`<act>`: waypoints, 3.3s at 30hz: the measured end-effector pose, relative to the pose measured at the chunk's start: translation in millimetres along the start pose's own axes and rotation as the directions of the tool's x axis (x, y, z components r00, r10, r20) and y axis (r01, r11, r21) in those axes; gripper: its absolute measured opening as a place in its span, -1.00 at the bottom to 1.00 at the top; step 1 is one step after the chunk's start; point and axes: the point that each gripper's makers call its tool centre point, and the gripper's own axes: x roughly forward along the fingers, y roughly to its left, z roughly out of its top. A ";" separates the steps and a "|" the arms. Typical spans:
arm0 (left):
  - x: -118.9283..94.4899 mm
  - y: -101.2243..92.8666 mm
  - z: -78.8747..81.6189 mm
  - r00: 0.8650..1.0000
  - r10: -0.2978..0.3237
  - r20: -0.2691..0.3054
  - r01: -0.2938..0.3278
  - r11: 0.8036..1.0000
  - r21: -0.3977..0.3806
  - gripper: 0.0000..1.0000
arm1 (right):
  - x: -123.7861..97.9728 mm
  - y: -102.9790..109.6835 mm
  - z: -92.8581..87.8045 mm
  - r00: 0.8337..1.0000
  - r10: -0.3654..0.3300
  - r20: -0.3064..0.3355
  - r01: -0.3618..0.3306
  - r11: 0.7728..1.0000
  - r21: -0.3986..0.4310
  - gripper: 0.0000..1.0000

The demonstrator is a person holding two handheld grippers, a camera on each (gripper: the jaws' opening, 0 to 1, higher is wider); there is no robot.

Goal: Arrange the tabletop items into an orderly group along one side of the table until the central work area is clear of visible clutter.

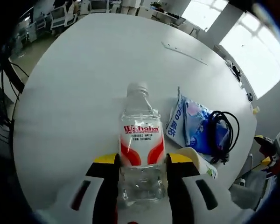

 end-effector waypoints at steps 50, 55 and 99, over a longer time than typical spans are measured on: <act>-54.9 33.0 -98.3 0.998 0.049 -0.040 -0.053 0.993 -0.110 -0.22 | 22.2 24.3 17.0 0.998 0.063 0.006 -0.063 0.998 -0.030 0.38; -54.6 32.2 -98.1 0.998 0.051 -0.046 -0.055 0.993 -0.106 -0.21 | 24.7 26.1 16.9 0.997 0.072 0.000 -0.072 0.997 -0.034 0.37; -36.5 36.9 -54.3 0.994 0.090 -0.069 -0.095 0.992 -0.081 -0.23 | 7.0 7.7 12.5 1.000 0.016 0.019 -0.016 1.000 0.001 0.36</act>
